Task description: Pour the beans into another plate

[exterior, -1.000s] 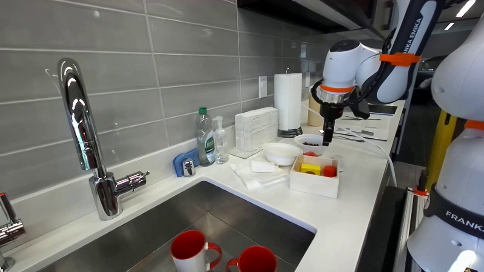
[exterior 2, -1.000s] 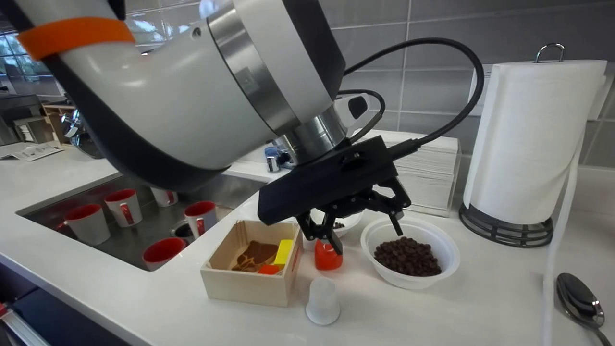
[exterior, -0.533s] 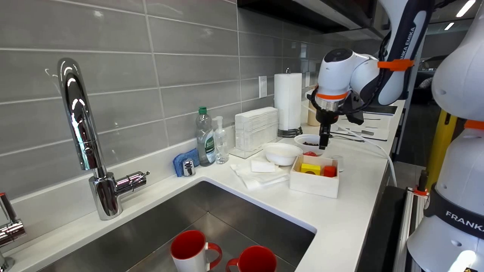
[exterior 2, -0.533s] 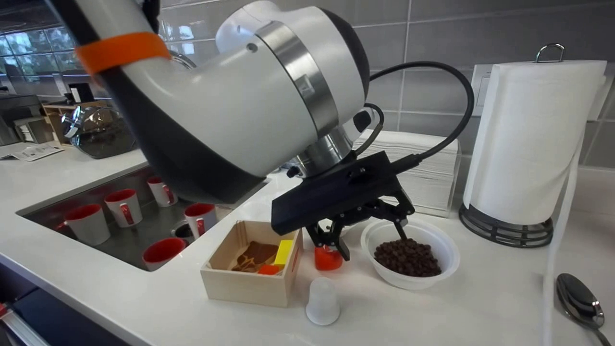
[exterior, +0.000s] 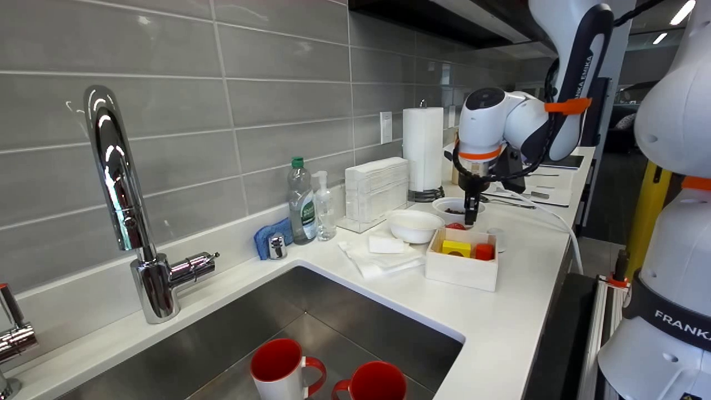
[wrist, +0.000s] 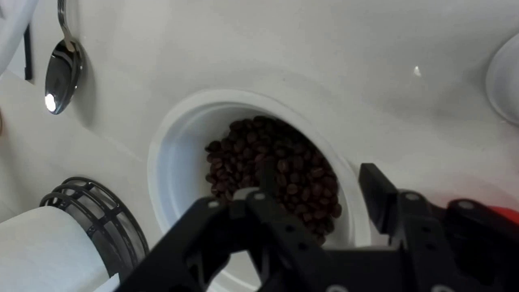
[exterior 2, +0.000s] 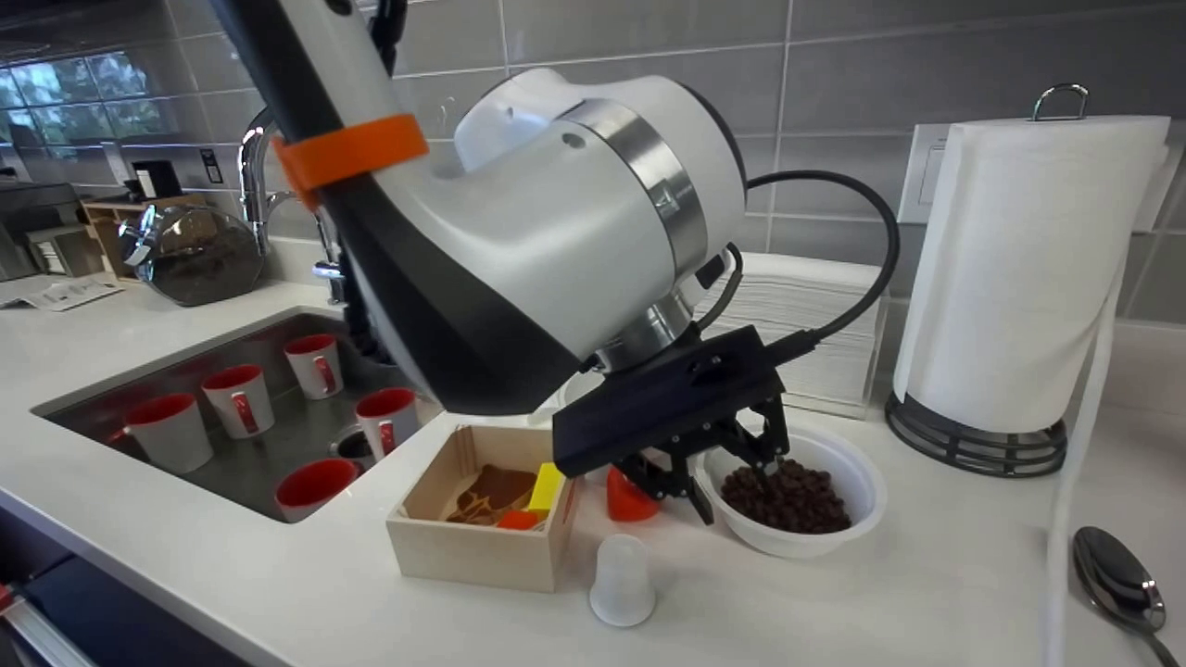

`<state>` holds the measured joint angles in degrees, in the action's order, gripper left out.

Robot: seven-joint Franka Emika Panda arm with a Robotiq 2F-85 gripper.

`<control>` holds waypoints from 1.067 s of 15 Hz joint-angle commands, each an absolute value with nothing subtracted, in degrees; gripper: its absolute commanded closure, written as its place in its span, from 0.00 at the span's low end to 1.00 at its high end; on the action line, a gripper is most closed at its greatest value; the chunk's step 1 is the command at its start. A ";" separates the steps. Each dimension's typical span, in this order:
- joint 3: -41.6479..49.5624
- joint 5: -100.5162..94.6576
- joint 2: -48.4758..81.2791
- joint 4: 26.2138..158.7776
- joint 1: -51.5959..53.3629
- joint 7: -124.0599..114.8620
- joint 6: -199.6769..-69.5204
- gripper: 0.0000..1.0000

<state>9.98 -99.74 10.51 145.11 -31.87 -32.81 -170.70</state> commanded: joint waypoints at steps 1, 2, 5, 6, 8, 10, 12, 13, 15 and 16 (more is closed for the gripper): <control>9.34 -104.63 12.69 142.60 -31.64 -37.49 -169.61 0.79; 9.26 -104.99 12.89 142.47 -31.72 -38.02 -169.61 0.87; 9.08 -104.54 12.85 142.71 -31.75 -38.73 -169.98 1.00; 9.01 -103.77 12.61 142.89 -31.76 -38.58 -170.22 1.00; 9.10 -101.74 11.77 143.46 -31.76 -37.57 -170.49 1.00; 9.25 -99.77 10.93 143.99 -31.76 -36.59 -170.66 1.00; 9.36 -97.95 9.88 144.46 -31.68 -35.31 -170.48 1.00; 9.41 -96.54 8.98 144.93 -31.56 -34.39 -170.01 1.00; 9.30 -93.50 7.37 145.93 -31.27 -32.51 -168.81 1.00; 9.12 -92.27 6.45 146.45 -31.08 -31.82 -168.23 1.00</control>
